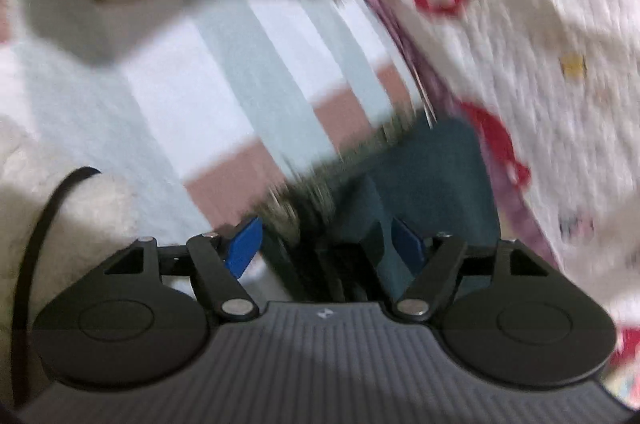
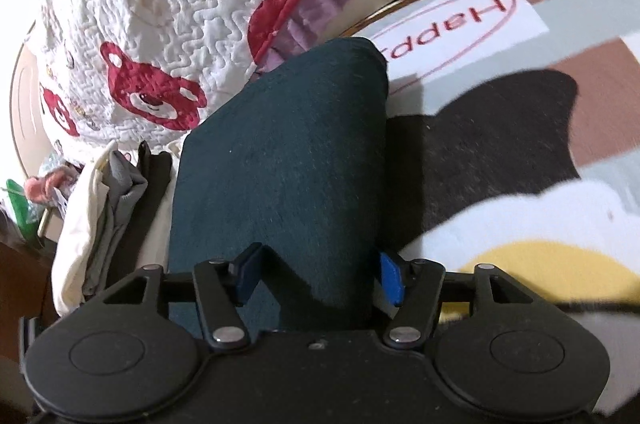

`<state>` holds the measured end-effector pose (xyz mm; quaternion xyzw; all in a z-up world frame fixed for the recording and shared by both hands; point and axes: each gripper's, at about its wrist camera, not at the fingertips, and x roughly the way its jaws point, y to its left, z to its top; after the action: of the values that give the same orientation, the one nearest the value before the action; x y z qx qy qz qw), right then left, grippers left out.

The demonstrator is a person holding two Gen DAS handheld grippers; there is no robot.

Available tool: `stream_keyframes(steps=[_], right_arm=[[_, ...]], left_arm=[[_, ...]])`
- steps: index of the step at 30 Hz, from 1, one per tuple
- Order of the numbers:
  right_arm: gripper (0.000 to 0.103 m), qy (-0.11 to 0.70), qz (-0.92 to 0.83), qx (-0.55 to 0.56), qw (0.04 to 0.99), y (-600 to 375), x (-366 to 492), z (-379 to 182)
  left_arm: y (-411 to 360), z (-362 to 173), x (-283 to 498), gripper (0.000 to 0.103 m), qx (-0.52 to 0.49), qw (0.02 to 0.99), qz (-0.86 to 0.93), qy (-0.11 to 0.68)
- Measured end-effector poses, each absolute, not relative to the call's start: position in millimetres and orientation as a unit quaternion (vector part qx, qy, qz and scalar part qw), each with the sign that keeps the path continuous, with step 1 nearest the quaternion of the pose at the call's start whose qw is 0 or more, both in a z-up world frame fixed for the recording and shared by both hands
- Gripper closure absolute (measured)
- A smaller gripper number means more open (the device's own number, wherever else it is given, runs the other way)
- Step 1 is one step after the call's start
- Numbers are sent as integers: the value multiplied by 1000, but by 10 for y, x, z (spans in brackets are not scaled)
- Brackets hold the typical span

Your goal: Fold clothes

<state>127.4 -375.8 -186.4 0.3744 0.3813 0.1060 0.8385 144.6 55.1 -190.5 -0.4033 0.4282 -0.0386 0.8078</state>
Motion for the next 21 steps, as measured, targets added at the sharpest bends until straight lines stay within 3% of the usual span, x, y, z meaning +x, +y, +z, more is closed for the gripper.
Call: stream_keyframes(steps=[10,18,19,20,21], right_arm=[[29,392,119,351,842,-3785,1502,-1854],[19,400,112,329,848,-3706,1878,-1859],[19,395,115,333,848,-3715,1927,-1872],[20,391,119,338,848,-3732,1958,-1885],[30,390,126,335,848,-3750,1975,-1880]], left_arm=[[342,-2104,1512,29,-398,789,-62,464],[195,-2110,1571,24,-339,832,-66,434],[178,-2105,1579,28,-332,838,-66,429],[135,-2082,1601,44,-311,847,-71,425],[76,-2040,1620,47,-286,856,-81,422]])
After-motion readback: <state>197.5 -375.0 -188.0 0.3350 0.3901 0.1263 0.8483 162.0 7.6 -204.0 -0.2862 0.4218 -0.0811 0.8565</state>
